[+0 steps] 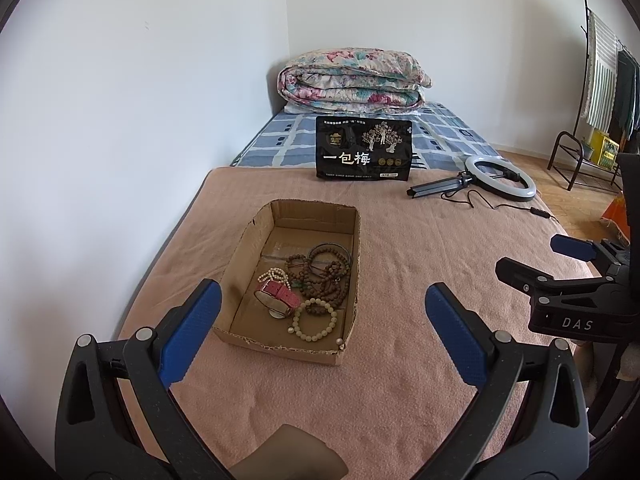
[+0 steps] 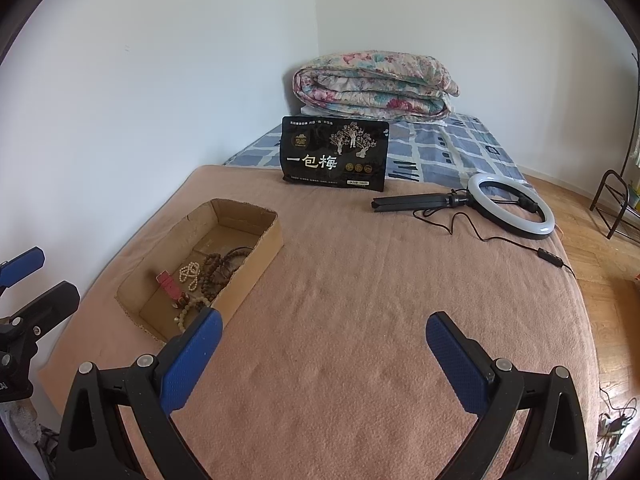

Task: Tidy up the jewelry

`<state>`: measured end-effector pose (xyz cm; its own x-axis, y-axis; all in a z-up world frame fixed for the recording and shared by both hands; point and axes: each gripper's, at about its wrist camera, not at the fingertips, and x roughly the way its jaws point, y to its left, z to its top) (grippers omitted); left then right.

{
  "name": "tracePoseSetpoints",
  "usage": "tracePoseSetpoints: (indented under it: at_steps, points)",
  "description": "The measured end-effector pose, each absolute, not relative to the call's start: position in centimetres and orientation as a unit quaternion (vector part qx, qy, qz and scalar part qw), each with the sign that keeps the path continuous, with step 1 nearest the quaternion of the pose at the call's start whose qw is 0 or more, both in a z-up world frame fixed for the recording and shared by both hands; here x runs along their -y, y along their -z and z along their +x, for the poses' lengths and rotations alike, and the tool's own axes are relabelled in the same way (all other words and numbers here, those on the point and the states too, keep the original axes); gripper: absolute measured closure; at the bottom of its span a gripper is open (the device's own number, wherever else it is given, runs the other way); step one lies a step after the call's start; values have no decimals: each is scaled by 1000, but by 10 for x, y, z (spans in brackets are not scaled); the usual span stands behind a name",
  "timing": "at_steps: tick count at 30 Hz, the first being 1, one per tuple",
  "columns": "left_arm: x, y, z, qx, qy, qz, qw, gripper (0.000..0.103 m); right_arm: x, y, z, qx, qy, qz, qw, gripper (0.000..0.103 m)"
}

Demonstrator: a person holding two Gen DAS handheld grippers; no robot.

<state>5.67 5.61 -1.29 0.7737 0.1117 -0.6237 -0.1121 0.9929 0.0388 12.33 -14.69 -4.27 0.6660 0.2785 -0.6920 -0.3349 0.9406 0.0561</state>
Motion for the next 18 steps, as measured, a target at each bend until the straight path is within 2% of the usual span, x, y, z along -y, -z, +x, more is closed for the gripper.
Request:
tracePoseSetpoints:
  at_steps: [18]
  points:
    - [-56, 13, 56, -332, -59, -1, 941, 0, 151, 46, 123, -376, -165, -35, 911, 0]
